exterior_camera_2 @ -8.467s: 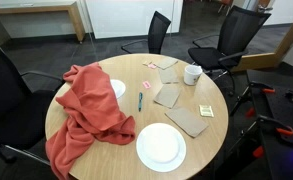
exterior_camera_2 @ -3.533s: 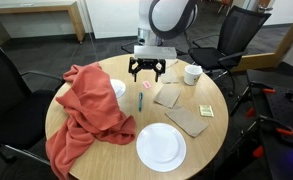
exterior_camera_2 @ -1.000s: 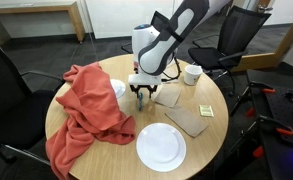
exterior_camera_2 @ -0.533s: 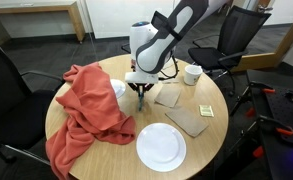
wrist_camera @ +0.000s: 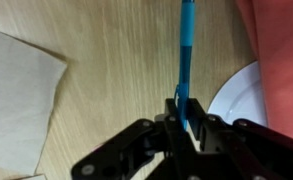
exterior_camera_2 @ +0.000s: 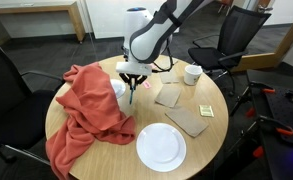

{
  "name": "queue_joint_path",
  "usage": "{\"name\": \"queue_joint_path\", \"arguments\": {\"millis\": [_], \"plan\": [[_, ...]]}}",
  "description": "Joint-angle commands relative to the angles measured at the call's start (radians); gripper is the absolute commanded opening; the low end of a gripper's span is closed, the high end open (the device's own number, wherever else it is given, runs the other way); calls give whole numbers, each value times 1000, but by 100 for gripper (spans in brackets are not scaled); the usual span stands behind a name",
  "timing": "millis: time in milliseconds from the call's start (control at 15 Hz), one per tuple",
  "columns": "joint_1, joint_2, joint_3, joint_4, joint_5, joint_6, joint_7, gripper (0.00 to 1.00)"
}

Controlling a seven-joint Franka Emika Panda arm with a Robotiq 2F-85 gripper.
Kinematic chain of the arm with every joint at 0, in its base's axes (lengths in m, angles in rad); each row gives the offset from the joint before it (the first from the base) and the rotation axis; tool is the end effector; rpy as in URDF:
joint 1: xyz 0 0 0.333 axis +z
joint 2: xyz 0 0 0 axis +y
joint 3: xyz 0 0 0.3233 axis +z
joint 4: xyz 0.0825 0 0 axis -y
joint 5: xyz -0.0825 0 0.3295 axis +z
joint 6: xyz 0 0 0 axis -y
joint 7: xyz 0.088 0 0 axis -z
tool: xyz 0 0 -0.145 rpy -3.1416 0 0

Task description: Put the green pen in the white mug

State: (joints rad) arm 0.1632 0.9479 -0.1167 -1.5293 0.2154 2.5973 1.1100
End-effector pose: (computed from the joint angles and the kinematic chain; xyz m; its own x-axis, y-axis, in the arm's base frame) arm 0.6832 0.0443 0.1158 0.3736 -0.9273 0.0215 -0.9184 -0.3731 -0.1318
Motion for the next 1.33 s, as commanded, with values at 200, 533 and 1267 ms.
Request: {"name": "queue_joint_path", "arguments": {"millis": [200,533,1267], "plan": [[37,-223,-54,-169,-62,-66,35,4],[53,-378,-85,-296,-131,-118,64,4],[64,-674,-135,-604,-446,-169,417,4]]}}
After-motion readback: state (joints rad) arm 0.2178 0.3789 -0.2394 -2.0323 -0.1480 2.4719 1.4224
